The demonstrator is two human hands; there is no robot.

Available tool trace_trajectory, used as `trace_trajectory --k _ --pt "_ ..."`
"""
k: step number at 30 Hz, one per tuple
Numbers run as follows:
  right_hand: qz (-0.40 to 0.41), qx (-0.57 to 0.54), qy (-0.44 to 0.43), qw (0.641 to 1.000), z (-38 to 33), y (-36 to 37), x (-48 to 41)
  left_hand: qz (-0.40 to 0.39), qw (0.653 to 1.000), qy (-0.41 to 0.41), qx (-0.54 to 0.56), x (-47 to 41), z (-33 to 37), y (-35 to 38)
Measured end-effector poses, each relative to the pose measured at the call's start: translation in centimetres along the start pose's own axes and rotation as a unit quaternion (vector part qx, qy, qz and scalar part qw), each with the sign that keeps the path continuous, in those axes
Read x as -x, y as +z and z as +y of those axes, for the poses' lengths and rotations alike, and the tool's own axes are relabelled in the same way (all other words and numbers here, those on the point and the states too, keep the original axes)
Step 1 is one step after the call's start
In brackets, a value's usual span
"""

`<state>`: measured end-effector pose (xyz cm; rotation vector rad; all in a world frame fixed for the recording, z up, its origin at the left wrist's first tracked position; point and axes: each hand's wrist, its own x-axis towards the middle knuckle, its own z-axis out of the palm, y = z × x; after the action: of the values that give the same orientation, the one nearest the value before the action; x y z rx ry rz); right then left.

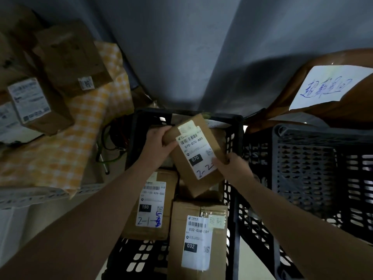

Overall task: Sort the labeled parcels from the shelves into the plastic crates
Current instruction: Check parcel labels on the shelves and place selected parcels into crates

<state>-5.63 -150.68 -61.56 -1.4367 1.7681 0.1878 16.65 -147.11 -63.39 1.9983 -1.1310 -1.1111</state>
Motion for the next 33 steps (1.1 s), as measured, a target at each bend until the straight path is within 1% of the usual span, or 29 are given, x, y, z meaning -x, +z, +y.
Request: trace_trajectory --k 2,4,6,8,9,11,13,15,17,21,24,26,29,31,33 --pt "-0.02 0.064 -0.002 0.998 1.3 0.5 0.9 -0.045 0.999 0.018 -0.025 -0.7 0.1 1.3" --pt "-0.01 0.117 -0.014 0.993 1.9 0.9 1.4 -0.116 0.991 0.029 -0.053 -0.7 0.2 3.3" --pt "0.011 0.105 -0.036 0.994 2.0 1.3 1.6 -0.162 0.985 0.004 -0.066 -0.3 0.2 5.2" --pt "0.018 0.08 -0.078 0.994 2.4 1.7 1.4 -0.173 0.981 -0.027 -0.087 0.1 -0.1 6.5" --pt "0.016 0.084 -0.1 0.991 2.6 1.8 1.4 -0.166 0.981 -0.034 -0.098 0.3 -0.3 6.8" --pt "0.007 0.113 -0.113 0.987 3.0 2.0 1.4 -0.142 0.984 -0.038 -0.103 0.6 -0.5 7.1" --pt "0.022 0.192 -0.112 0.975 3.6 2.2 1.5 -0.127 0.987 -0.036 -0.089 1.2 -0.4 7.4" --pt "0.046 0.272 -0.123 0.953 4.4 2.4 1.8 -0.128 0.987 -0.03 -0.088 1.7 -0.5 7.6" --pt "0.042 0.3 -0.132 0.944 5.1 2.7 1.8 -0.137 0.983 -0.034 -0.12 2.0 -0.9 7.9" --pt "0.022 0.285 -0.116 0.951 5.2 3.1 1.9 -0.146 0.971 -0.052 -0.182 2.3 -1.2 8.2" --pt "0.023 0.297 -0.117 0.947 4.3 2.4 2.5 -0.14 0.957 -0.012 -0.252 3.2 -0.5 7.4" --pt "0.036 0.28 -0.124 0.951 3.7 1.7 3.4 -0.116 0.947 0.027 -0.299 4.3 0.3 6.1" --pt "0.05 0.232 -0.151 0.96 2.5 0.1 5.7 -0.071 0.94 0.079 -0.324 6.8 2.1 3.3" --pt "0.053 0.218 -0.179 0.958 1.3 -1.4 7.7 -0.043 0.937 0.099 -0.332 8.9 3.7 0.9" --pt "0.068 0.224 -0.214 0.948 -0.2 -3.1 9.9 -0.006 0.937 0.105 -0.332 11.4 5.5 -1.6"
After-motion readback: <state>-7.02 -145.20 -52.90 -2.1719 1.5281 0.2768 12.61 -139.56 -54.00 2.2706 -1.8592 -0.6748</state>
